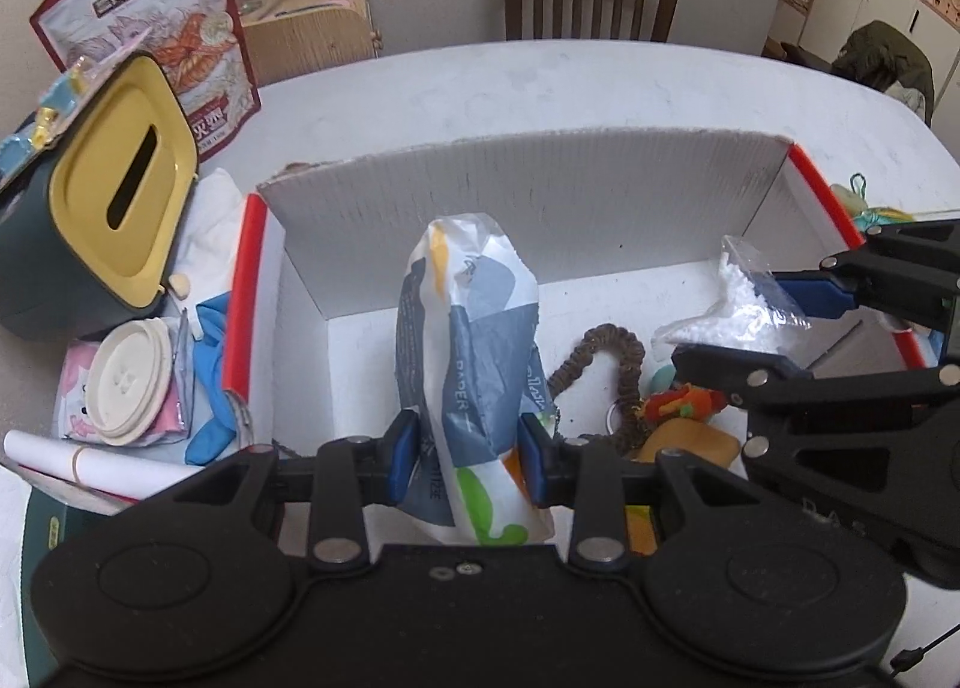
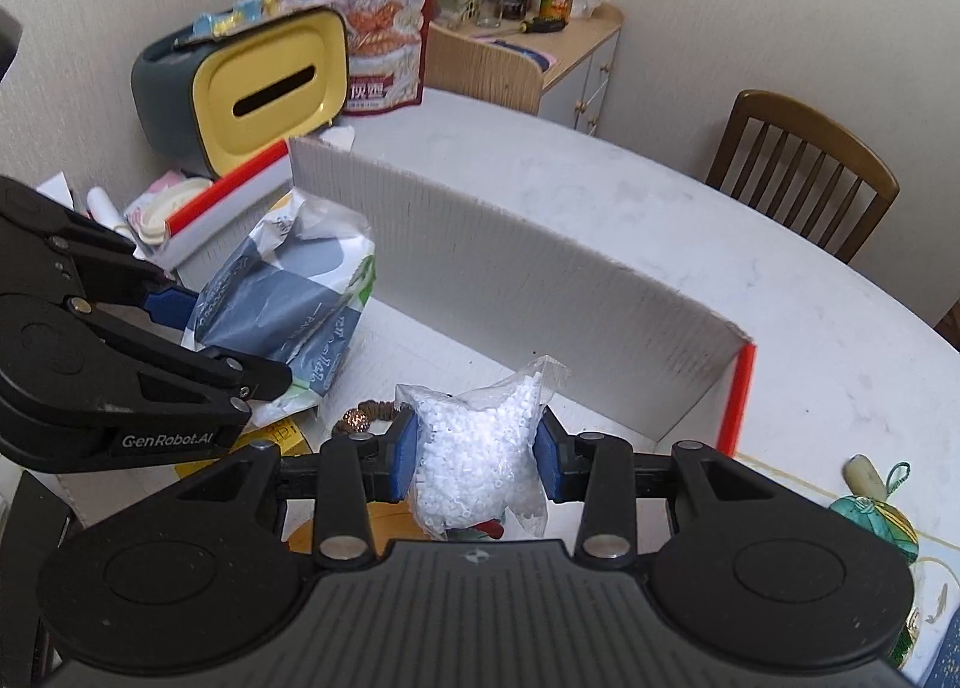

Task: Organize objects
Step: 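Carry the snack bag and foam bag over the open cardboard box, then open the right gripper to drop the foam bag while the left releases the snack bag, then withdraw both grippers from the box toward the pouch and plush doll, then grasp the green tasselled pouch with the left gripper while the right grasps the plush doll, then carry the green pouch and plush doll over the open cardboard box, then open the left gripper to drop the pouch while the right releases the doll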

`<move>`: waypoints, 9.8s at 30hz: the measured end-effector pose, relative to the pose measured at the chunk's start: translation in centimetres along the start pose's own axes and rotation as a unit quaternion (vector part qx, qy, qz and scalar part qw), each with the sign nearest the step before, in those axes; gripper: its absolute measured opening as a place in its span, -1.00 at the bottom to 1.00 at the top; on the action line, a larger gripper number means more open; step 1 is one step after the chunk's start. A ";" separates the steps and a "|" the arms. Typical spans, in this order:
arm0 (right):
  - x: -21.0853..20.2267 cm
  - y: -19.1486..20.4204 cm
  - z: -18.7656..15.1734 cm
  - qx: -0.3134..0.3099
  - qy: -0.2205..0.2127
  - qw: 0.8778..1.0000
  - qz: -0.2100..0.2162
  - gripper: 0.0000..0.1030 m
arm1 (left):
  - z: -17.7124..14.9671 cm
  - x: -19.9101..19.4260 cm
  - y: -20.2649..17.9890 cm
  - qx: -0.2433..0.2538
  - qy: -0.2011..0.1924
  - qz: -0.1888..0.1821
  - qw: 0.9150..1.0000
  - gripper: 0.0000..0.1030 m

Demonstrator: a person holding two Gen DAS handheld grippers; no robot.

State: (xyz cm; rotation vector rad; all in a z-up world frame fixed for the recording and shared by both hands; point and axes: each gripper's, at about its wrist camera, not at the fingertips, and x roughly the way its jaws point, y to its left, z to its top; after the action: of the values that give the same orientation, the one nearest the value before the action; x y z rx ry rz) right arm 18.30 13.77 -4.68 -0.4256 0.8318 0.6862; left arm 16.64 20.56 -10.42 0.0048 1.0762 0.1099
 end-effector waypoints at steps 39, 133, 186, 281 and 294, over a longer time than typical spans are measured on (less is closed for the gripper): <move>-3.8 -1.9 -2.0 -0.001 -0.027 0.998 0.049 0.18 | -1.6 -2.6 -1.1 -0.027 -0.031 -0.012 0.999 0.44; -7.7 -32.3 -21.3 0.059 -0.030 0.997 0.051 0.65 | 11.2 5.4 -32.1 0.079 -0.066 -0.053 0.993 0.99; -10.6 -33.8 -19.8 0.022 -0.077 0.995 0.064 -0.16 | 9.7 1.2 -30.3 0.001 -0.075 -0.100 0.992 0.31; 1.2 -2.5 -1.3 -0.052 0.000 0.997 0.054 -0.16 | -2.4 -2.9 -1.3 0.022 -0.051 -0.031 0.998 0.33; 1.7 -2.5 -1.0 -0.052 0.012 0.996 0.067 -0.15 | -2.5 -1.8 -2.1 0.043 -0.030 -0.034 0.998 0.36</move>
State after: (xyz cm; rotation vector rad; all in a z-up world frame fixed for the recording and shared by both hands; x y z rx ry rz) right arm 20.32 12.06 -6.45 -0.4755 0.8551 0.8526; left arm 13.76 18.20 -10.14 0.0484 1.0197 0.0018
